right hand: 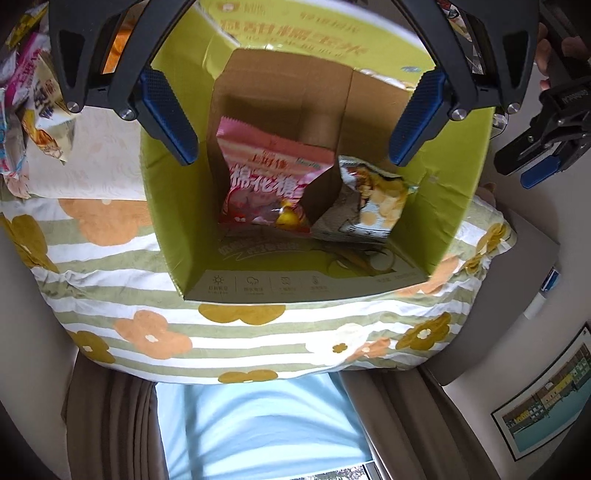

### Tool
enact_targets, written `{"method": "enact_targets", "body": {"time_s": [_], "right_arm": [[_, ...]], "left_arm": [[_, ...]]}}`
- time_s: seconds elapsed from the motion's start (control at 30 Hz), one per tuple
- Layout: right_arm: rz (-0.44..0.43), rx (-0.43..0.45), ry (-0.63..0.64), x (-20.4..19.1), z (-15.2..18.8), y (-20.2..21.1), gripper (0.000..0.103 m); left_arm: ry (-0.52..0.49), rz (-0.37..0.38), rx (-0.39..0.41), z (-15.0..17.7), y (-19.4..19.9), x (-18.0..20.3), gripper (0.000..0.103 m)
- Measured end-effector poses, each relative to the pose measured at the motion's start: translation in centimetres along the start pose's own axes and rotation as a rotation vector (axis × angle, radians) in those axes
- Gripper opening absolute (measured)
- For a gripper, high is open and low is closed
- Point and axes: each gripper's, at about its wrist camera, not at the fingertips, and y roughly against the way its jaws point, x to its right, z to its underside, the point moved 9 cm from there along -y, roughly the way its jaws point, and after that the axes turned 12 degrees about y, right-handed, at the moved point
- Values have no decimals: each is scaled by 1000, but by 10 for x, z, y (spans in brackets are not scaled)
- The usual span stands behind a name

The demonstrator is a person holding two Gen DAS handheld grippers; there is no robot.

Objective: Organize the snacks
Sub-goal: 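Move both tools back to the pile and grasp new bags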

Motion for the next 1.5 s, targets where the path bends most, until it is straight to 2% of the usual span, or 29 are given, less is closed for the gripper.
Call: {"method": "enact_targets", "body": {"time_s": [0.3,0.6,0.8,0.93,1.17,1.37,1.5], "right_arm": [[47,65,27,-10,11,57,103],[100,104,0,16,31,107,103],[138,131,-37,58,53,139,103],[147,135,-65,105,72,158,103],[177,122,-97,188,103,182,103],[193,79,-96,260,126,182,103],[168,65,-100,293,133,172,103]], "left_arm": [[-48,75,32,9,33,27,103],[-120,131,24,27,47,82,103],[-195,170,7,50,44,153,103],[-221,190,1,69,41,208,103],[-247,227,-69,110,17,299,103],[-249,219,-119,137,-11,355,103],[-279,195,-153,149,-33,383,103]]}}
